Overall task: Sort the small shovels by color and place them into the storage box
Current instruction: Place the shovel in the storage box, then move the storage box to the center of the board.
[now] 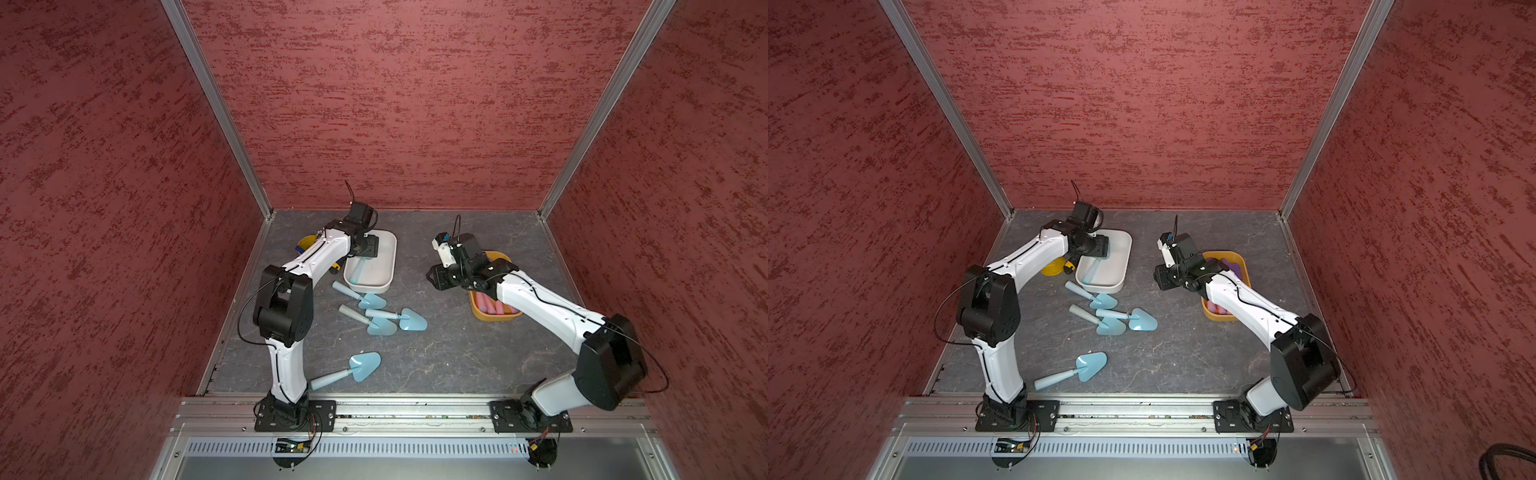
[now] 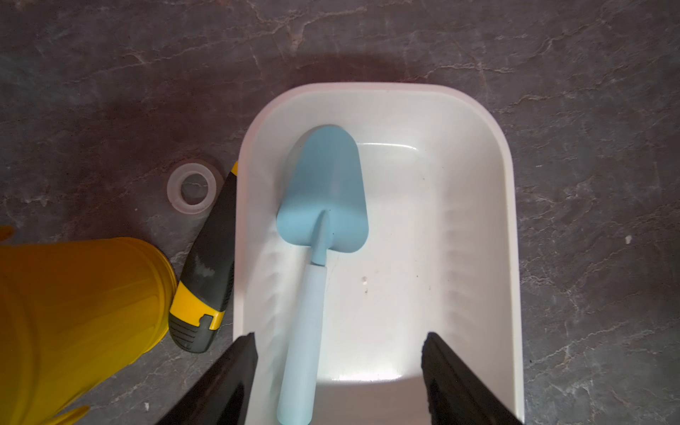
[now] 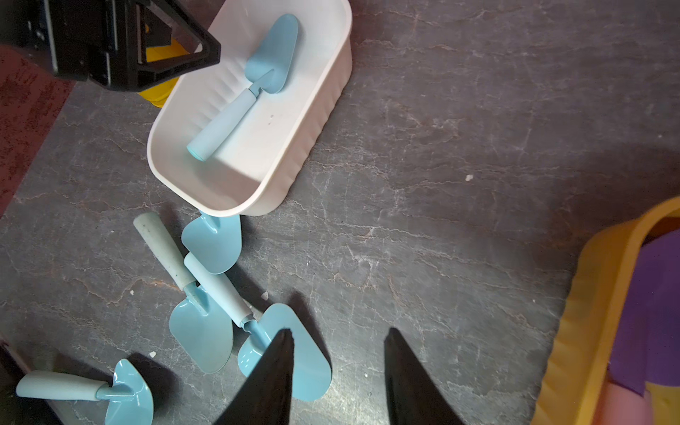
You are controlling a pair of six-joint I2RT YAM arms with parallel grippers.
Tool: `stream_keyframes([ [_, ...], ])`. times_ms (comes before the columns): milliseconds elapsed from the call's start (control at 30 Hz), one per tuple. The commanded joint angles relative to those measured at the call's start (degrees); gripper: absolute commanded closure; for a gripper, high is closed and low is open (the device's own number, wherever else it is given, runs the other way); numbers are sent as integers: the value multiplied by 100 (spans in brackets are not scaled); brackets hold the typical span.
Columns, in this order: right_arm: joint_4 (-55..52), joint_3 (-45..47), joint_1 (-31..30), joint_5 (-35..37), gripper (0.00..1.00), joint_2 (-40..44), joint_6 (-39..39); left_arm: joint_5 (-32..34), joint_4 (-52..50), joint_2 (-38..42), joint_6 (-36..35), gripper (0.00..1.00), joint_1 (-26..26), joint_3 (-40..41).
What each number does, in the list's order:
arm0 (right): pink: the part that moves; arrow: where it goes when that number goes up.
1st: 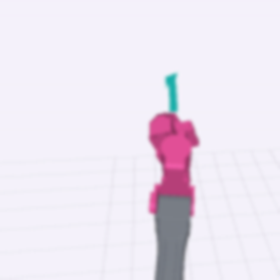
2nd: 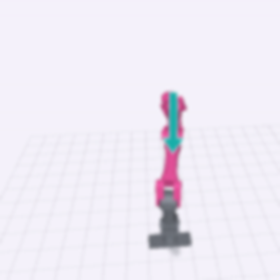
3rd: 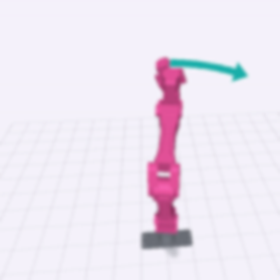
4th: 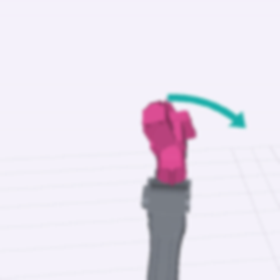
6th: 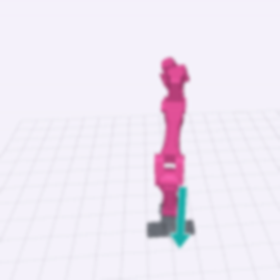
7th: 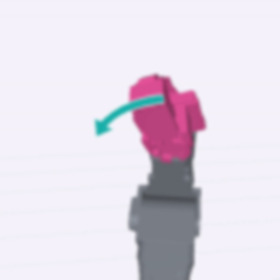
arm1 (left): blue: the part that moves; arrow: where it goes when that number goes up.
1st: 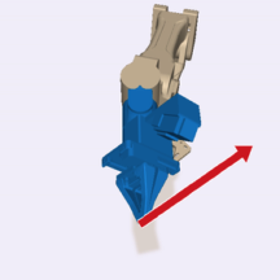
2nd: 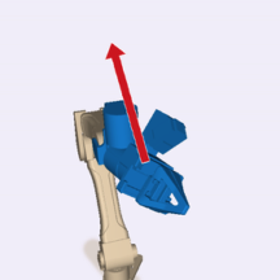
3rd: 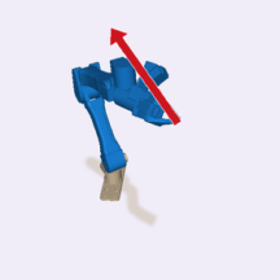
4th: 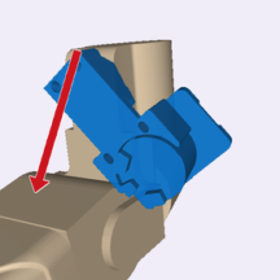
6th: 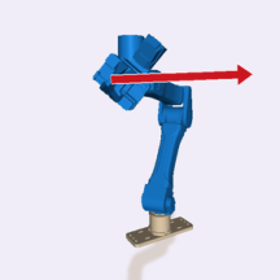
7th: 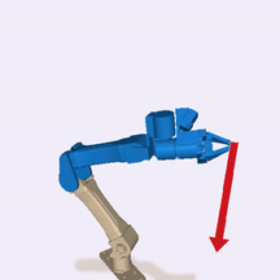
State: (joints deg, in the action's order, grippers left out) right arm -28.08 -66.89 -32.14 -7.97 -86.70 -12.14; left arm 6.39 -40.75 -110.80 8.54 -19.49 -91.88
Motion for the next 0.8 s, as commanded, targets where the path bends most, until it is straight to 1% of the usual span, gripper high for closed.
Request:
stream_keyframes([
  [0, 134, -228, -47, -237, 57, -91, -99, -92, 65, -18, -19, 22, 138, 225],
  [100, 265, -219, -55, -351, 56, -101, -152, -334, 66, -53, 49, 11, 244, 320],
  [233, 331, -215, -53, -372, 56, -96, -174, -501, 119, -180, 130, 6, 294, 338],
  [367, 356, -176, -55, -383, 56, -70, -199, -643, 66, -458, 186, 2, 288, 129],
  [467, 364, -129, -55, -373, 56, -25, -209, -805, 25, -627, 253, 0, 271, 22],
  [767, 364, -2, -44, -297, 56, 78, -201, -698, 85, -940, 122, 0, 28, -252],
])
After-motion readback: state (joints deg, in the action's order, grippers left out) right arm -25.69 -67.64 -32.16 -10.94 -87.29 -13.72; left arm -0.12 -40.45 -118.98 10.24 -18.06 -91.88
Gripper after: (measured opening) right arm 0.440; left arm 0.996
